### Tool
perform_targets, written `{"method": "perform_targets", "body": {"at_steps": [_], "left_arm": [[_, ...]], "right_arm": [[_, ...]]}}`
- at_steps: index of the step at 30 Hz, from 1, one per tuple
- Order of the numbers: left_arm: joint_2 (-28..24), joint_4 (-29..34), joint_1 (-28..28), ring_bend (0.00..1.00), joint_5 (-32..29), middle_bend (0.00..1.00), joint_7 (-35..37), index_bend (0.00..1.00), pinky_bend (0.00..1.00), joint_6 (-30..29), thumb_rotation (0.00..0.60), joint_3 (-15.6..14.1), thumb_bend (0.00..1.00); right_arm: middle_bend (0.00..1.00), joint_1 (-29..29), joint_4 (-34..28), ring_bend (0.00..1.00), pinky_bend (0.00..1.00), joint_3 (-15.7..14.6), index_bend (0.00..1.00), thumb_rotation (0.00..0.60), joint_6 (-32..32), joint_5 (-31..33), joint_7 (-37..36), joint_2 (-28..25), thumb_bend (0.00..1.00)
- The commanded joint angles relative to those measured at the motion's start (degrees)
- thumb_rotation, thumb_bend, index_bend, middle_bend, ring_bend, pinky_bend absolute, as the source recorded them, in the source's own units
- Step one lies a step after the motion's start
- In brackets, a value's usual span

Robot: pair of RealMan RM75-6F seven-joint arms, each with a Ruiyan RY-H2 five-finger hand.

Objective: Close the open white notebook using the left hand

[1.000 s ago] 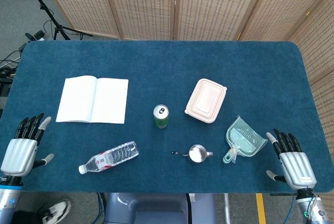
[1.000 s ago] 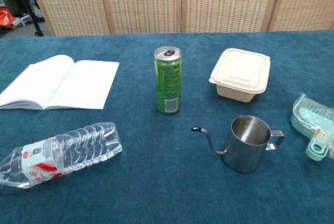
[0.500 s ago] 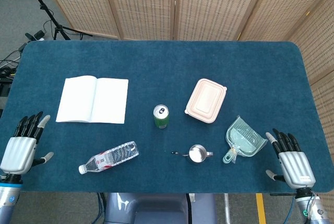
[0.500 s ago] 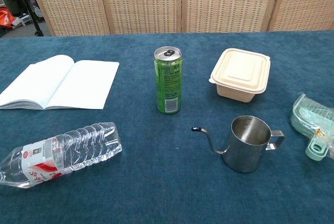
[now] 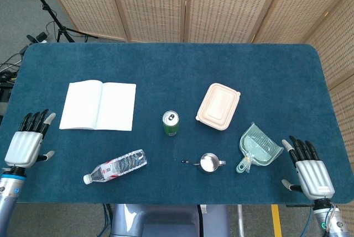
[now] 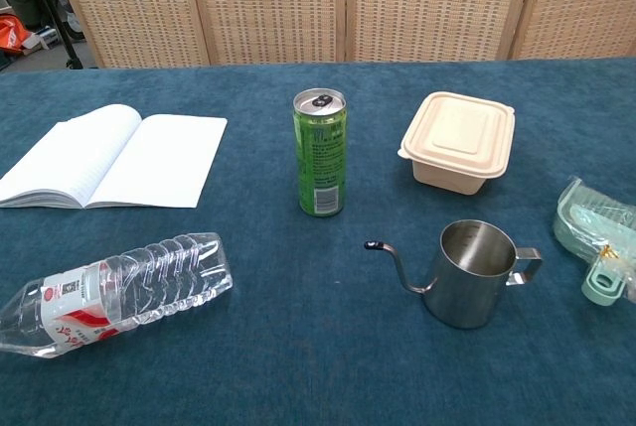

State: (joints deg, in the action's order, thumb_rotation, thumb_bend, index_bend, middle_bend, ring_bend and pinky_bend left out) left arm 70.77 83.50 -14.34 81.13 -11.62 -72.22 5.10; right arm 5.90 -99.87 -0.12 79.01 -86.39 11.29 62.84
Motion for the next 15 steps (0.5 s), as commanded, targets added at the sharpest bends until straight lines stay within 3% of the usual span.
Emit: {"method": "perform_targets", "body": {"at_steps": [1,15], "left_arm": [[1.9,-3.4,-1.9,0.00,-1.7,0.00,0.3,0.00,0.00,2.8,0.600,0.5,0.00],[10.0,-18.4,-7.5,0.00,-3.4,0.00,2.4,0.00,0.00,8.4,0.600,2.1,0.00]], "right_arm": [[0.00,0.0,0.0,0.00,0.00,0.0,0.00,0.600,0.0,-0.1,-0.1,0.0,0.00],[0.00,0.1,0.1,0.00,0.00,-0.2,0.00,0.600,-0.1,-0.6,-0.2,0.1,0.00]]}}
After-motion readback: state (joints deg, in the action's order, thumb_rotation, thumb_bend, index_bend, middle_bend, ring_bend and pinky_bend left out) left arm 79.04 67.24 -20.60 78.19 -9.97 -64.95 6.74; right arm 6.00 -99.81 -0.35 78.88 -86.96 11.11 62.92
